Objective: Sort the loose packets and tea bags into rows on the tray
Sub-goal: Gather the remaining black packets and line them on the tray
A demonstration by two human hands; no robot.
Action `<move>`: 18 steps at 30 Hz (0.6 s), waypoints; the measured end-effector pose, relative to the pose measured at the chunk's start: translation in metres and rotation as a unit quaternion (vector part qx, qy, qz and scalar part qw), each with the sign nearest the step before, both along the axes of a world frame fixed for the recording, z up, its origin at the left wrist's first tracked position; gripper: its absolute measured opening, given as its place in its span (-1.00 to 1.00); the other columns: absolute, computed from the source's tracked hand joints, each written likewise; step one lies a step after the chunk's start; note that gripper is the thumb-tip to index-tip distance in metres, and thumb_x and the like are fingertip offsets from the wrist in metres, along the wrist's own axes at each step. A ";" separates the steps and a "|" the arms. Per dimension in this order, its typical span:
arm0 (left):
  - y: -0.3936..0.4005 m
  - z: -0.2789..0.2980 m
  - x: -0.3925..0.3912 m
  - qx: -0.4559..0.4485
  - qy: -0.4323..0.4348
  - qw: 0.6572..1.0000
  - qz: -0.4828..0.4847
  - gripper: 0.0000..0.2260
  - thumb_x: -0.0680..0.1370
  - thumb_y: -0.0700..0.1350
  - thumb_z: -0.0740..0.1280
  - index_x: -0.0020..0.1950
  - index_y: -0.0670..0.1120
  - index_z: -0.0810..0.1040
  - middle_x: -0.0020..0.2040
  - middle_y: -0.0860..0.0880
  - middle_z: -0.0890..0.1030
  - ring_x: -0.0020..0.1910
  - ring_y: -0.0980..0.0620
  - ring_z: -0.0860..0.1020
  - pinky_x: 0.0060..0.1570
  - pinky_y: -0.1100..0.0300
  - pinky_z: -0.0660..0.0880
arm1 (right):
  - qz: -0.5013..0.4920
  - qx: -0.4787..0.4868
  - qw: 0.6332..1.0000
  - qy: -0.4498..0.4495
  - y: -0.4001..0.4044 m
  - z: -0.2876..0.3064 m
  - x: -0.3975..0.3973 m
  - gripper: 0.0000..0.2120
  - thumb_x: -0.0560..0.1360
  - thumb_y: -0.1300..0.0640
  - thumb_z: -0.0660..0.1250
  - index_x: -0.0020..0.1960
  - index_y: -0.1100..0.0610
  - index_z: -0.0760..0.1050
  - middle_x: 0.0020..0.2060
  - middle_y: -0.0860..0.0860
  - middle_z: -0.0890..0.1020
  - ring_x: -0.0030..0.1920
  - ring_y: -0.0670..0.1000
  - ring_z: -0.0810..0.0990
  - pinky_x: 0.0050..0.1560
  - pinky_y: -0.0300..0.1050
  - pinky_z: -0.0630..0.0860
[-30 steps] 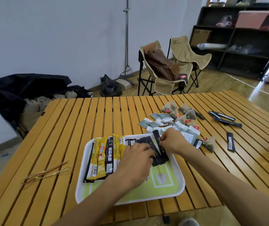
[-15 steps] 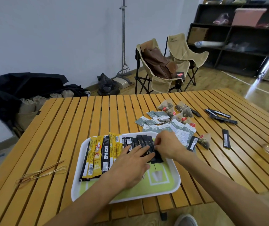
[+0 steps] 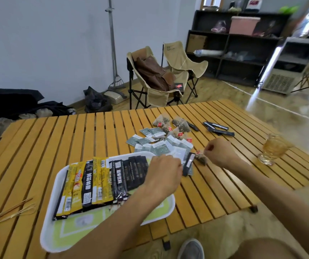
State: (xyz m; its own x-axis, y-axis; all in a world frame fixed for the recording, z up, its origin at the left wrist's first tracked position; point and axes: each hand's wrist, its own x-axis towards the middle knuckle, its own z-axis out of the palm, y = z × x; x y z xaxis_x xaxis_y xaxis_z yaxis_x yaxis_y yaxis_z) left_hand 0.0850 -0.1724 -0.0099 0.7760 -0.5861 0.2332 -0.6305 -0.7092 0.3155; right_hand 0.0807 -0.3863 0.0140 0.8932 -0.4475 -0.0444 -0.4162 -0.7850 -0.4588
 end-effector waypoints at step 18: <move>-0.088 0.009 0.058 -0.005 0.110 0.992 0.056 -0.83 0.55 -0.16 0.33 -0.23 -0.06 0.45 -0.28 -0.05 0.51 -0.29 -0.07 0.50 -0.33 0.07 0.46 | -0.084 0.043 0.991 0.090 -0.117 -0.033 0.028 -0.92 0.50 0.18 0.42 -0.08 0.19 0.57 -0.17 0.11 0.67 -0.15 0.05 0.69 -0.09 -0.06 0.68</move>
